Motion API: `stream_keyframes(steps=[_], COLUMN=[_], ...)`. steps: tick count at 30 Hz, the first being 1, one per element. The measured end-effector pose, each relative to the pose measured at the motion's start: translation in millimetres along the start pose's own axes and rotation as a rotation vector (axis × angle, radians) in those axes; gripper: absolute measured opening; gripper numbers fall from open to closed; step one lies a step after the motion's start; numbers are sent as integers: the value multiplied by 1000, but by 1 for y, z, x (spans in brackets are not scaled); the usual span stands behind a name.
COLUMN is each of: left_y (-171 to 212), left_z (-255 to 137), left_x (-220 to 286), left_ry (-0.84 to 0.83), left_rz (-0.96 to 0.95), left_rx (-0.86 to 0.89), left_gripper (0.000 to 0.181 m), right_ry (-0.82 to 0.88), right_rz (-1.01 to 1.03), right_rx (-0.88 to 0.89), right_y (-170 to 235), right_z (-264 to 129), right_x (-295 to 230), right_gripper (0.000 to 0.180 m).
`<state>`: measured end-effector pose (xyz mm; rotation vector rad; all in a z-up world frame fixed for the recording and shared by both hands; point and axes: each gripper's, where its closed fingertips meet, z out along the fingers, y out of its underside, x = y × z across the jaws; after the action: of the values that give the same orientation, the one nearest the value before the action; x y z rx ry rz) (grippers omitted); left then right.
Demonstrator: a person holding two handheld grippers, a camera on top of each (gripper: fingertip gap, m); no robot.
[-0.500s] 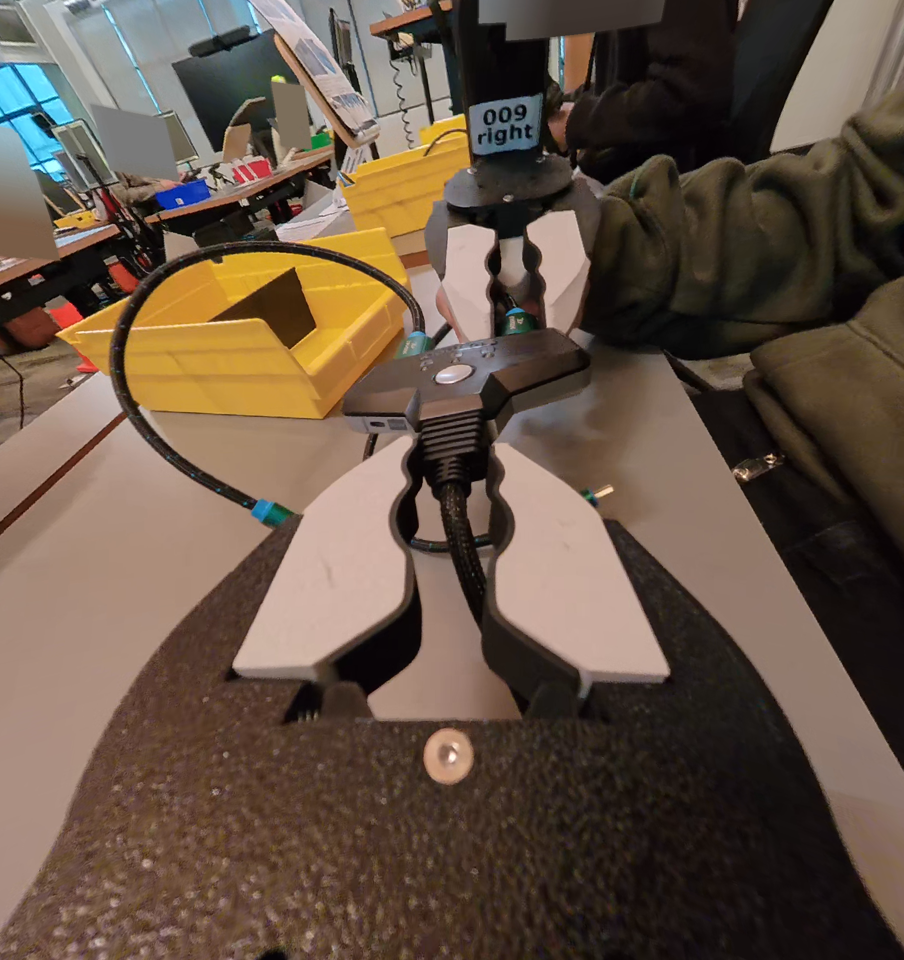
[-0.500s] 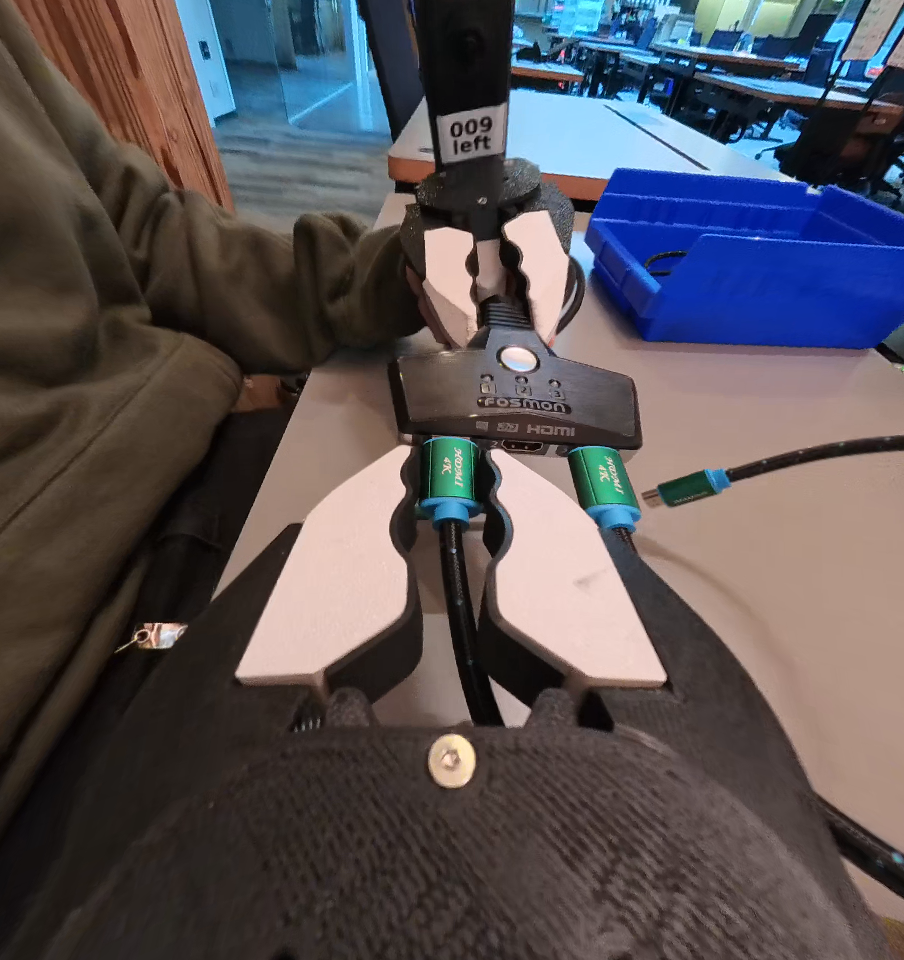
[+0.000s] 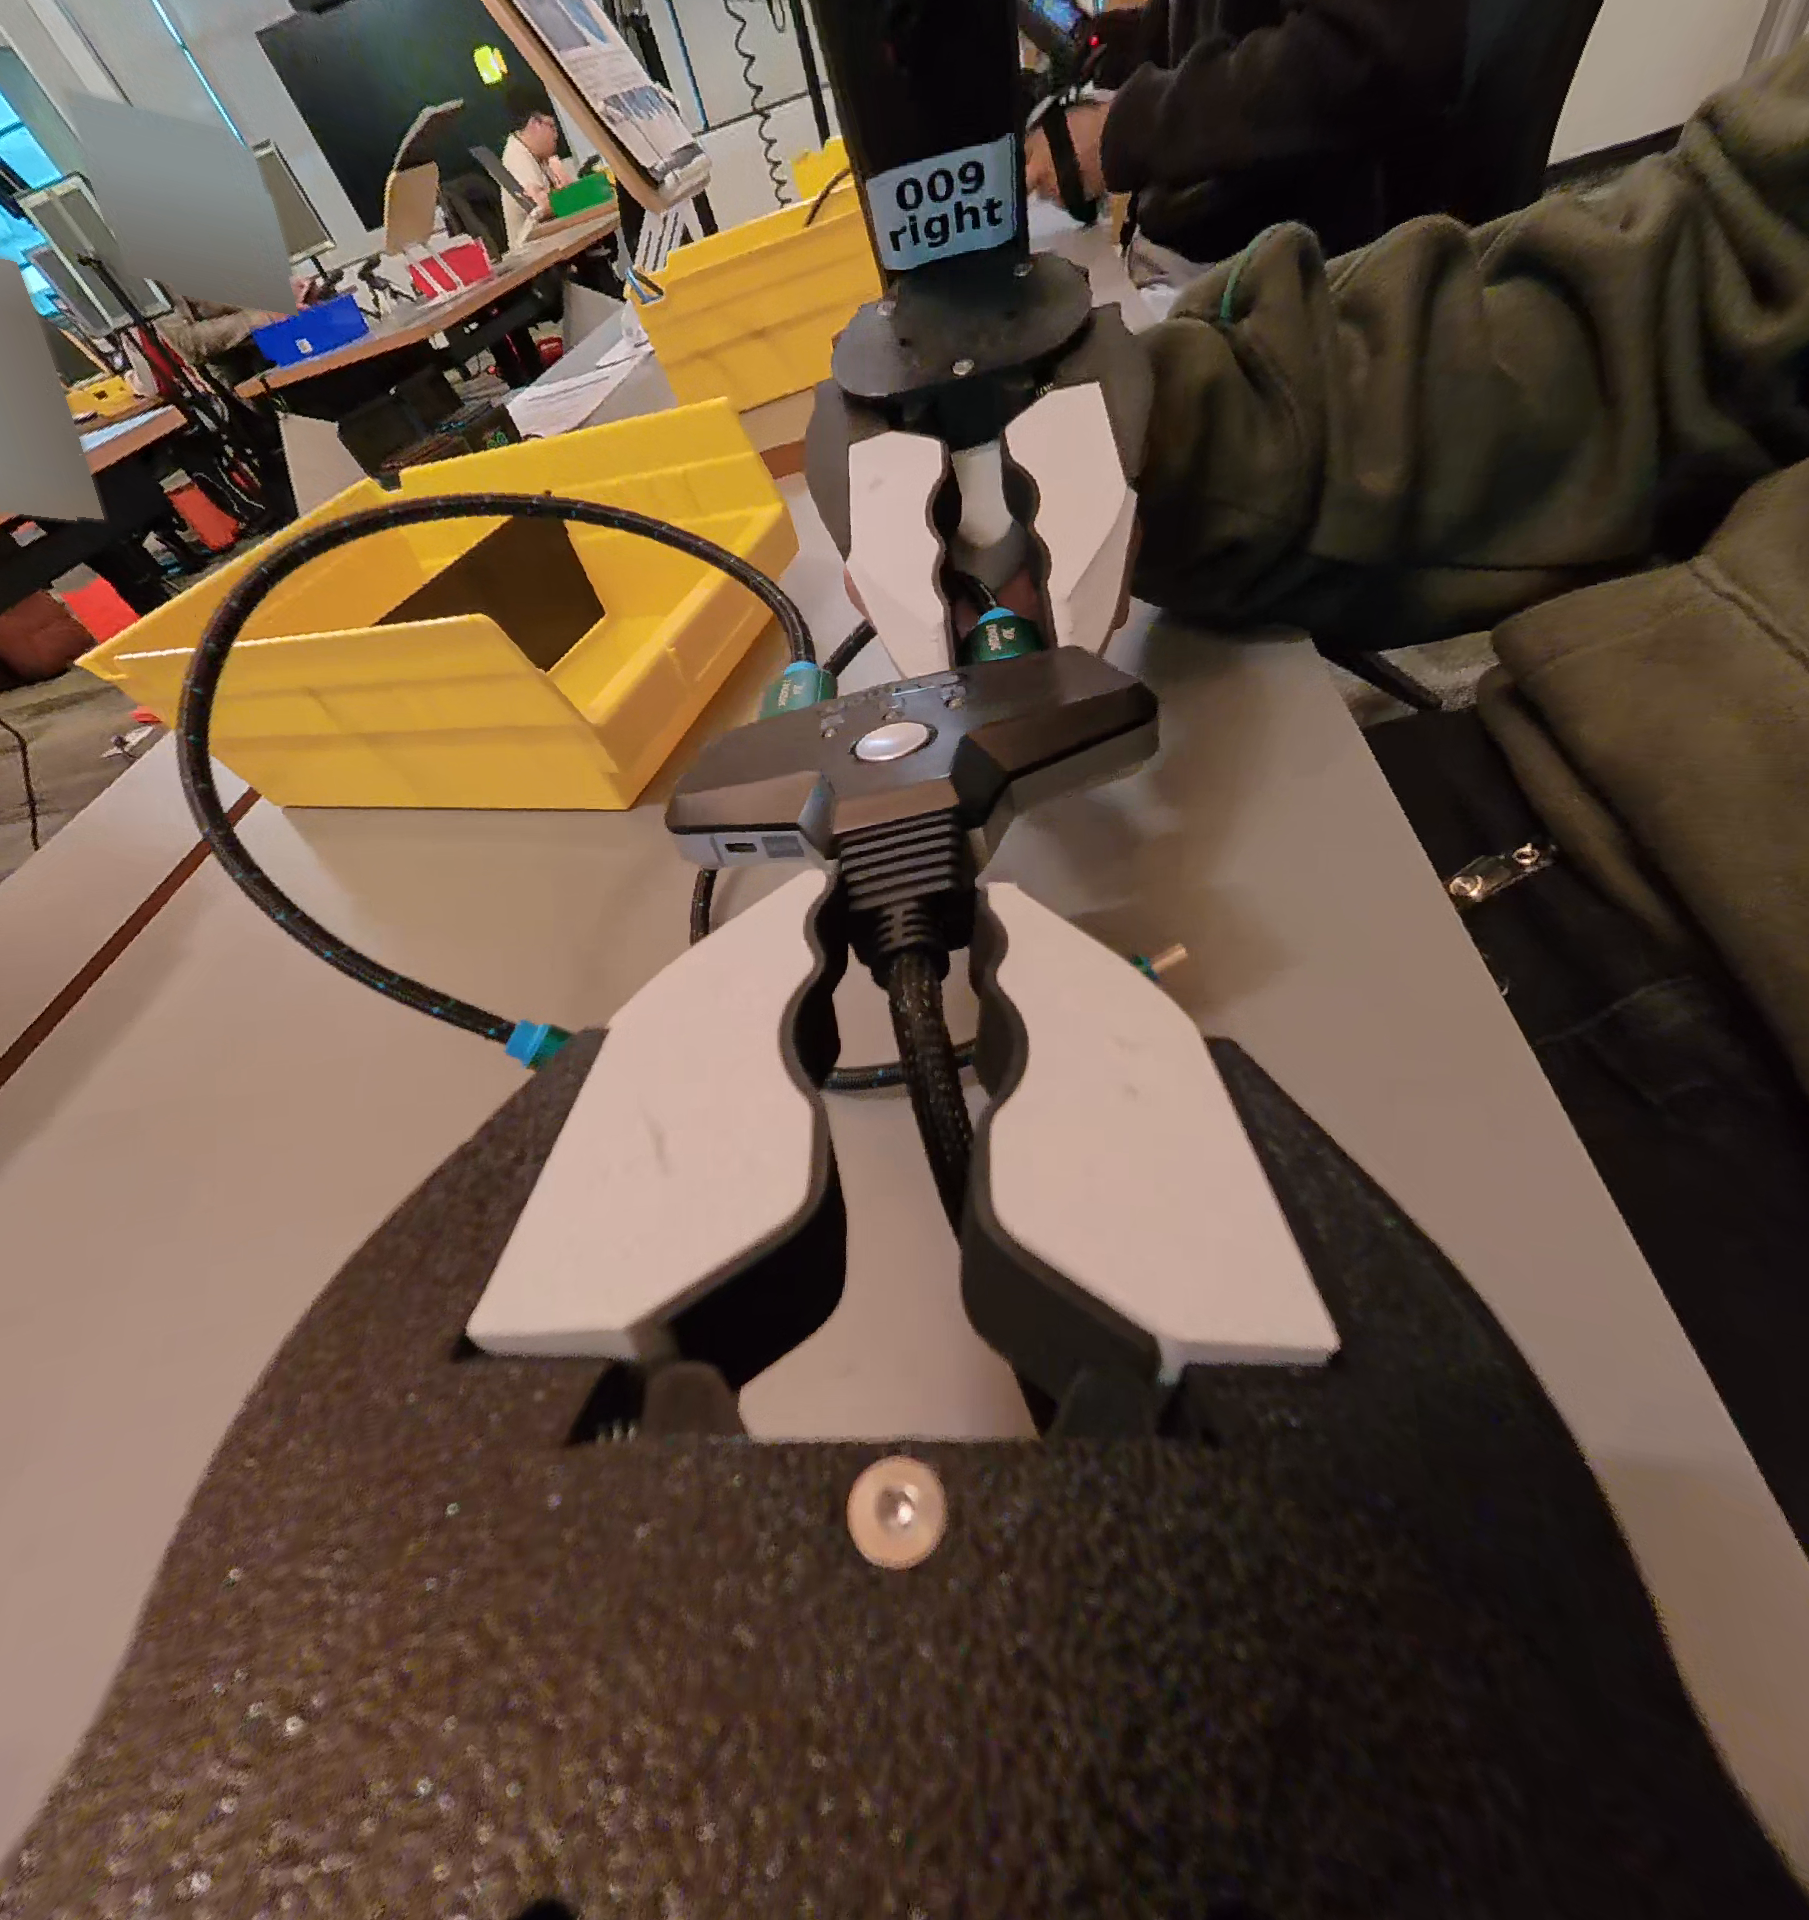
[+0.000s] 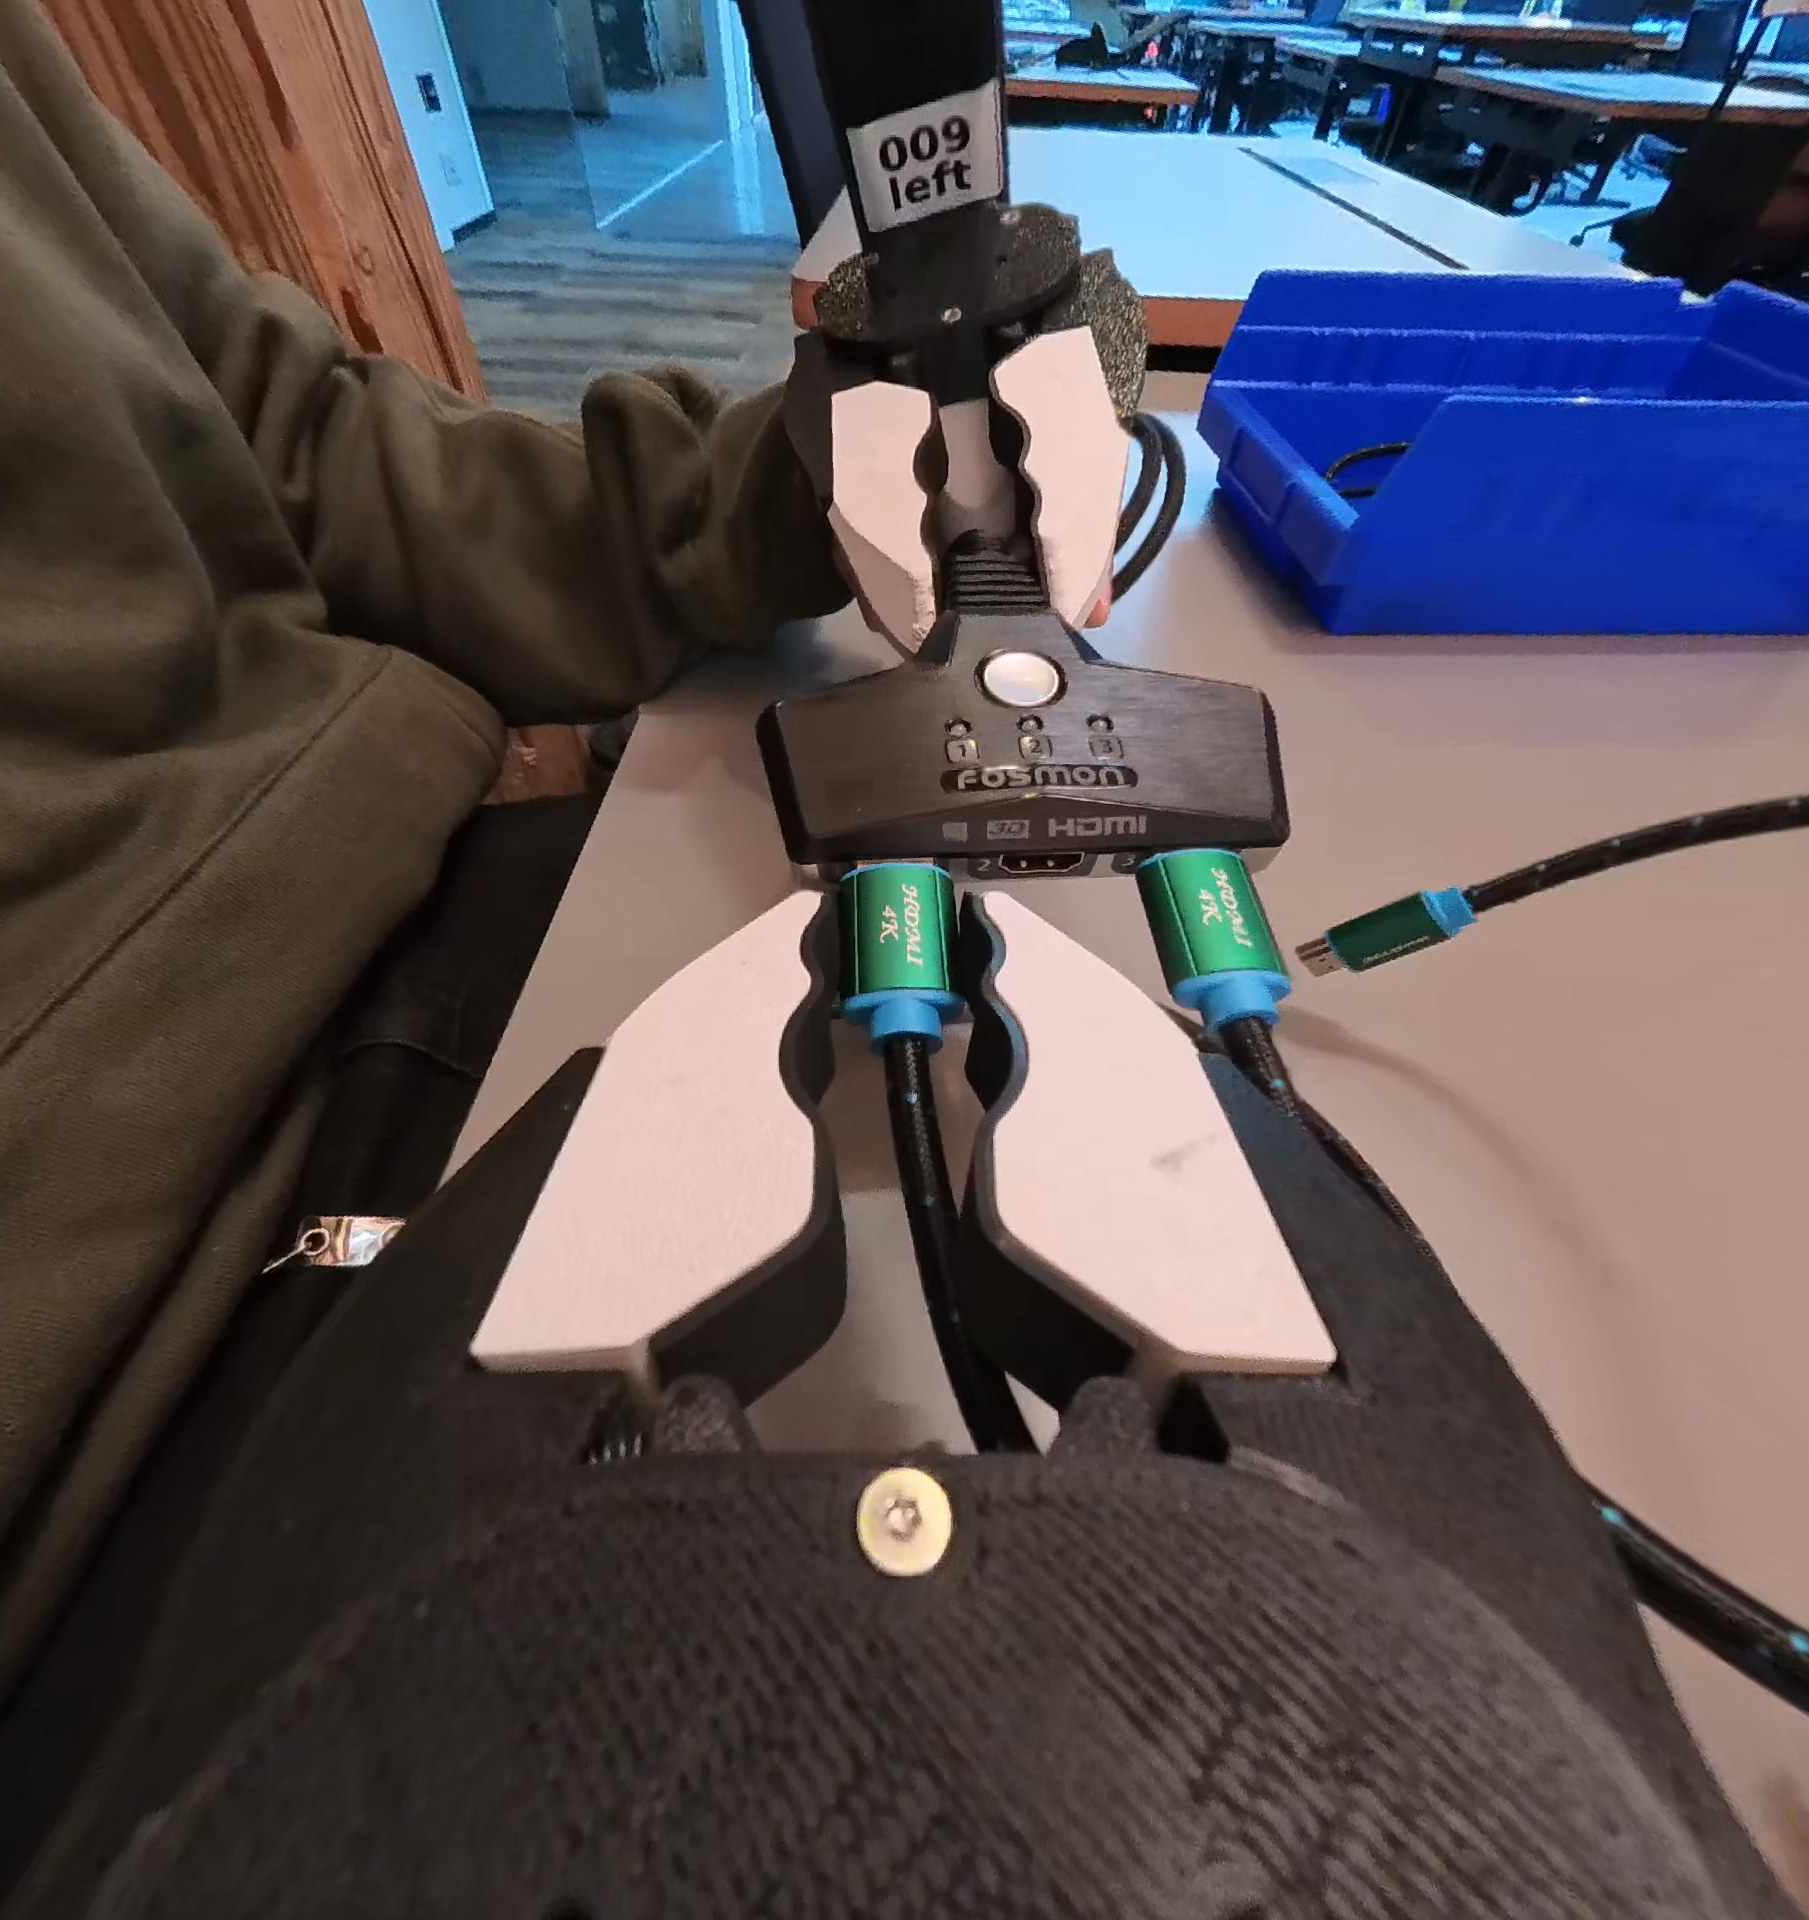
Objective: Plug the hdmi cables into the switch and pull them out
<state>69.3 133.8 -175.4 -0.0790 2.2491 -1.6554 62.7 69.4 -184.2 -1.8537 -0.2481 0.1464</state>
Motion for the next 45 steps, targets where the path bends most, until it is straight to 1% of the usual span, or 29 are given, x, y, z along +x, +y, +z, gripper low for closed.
stream_keyframes(steps=[6,8,13,18,20,23,26,28,31,34,37,41,45], left_y=[-2,-4,-6,-8,-9,-6,-9,-6,-2,0,3,3,7], left_z=[1,-1,-3,-5,-6,-2,-1,-1,-4,-2,-3,-4,-1], left_x=[3,7,7,9,11,18,19,16,10,10,9,8,11], left_ry=[36,61,59,75,86,113,113,99,83,81,89,89,112], left_rz=[-25,-11,9,-11,-1,17,20,21,-18,-16,-70,-127,-191], left_rx=[22,26,52,100,86,36,32,19,38,2,1,-6,-27], left_gripper=[22,22,22,22,22,23,23,22,21,21,21,21,22], right_ry=[-31,-94,-120,-99,-92,-101,-96,-81,-27,-35,-20,-25,-22], right_rz=[24,57,128,46,27,-3,-21,-34,-78,-62,-70,-47,-41], right_rx=[4,-12,17,-3,-37,-124,-96,-113,-161,-165,-180,-131,-124], right_y=[-4,-5,-8,-9,-7,8,4,4,2,6,6,3,4], right_z=[-1,1,2,1,0,-1,-7,-7,-3,-5,-1,0,-2], right_x=[-6,-16,-18,-17,-16,-17,-15,-15,-13,-11,-11,-9,-8], right_gripper=[22,22,22,22,22,22,22,22,22,22,22,21,21])
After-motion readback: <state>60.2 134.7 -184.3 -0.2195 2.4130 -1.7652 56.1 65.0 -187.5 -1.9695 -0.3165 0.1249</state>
